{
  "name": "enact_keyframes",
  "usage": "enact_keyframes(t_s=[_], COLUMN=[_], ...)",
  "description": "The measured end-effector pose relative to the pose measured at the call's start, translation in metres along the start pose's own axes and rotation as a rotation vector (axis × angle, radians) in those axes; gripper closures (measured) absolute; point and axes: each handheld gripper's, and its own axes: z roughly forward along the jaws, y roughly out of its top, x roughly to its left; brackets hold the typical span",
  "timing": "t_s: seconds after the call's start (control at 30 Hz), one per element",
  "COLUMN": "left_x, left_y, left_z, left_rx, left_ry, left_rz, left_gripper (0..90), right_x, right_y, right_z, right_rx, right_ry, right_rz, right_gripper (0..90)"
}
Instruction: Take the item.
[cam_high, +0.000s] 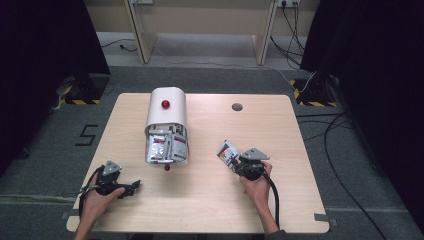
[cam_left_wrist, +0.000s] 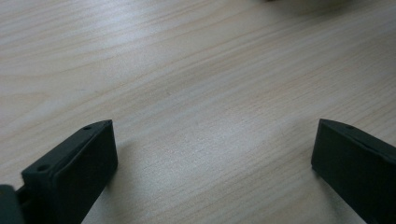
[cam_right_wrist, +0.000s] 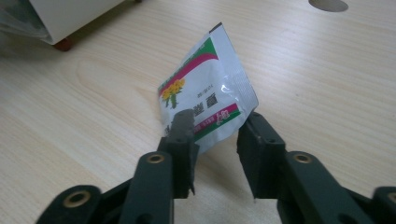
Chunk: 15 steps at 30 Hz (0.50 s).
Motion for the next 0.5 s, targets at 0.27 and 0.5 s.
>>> enact_keyframes(t_s=[0.27, 0.5], left_x=[0.0000, 0.0000], left_y=[0.0000, 0.0000], left_z=[0.0000, 0.0000], left_rx=[0.000, 0.000], left_ry=[0.000, 0.000], left_rz=[0.000, 0.000], left_gripper=[0.0, 0.0], right_x=[-0.0047, -0.0075], right_y=[0.0006, 0.0051], right_z=[-0.0003, -0.0059], right_rx=[0.005, -0.005], right_ry=[-0.024, -0.022], right_rz=[0.056, 0.073], right_gripper=[46.5, 40.0])
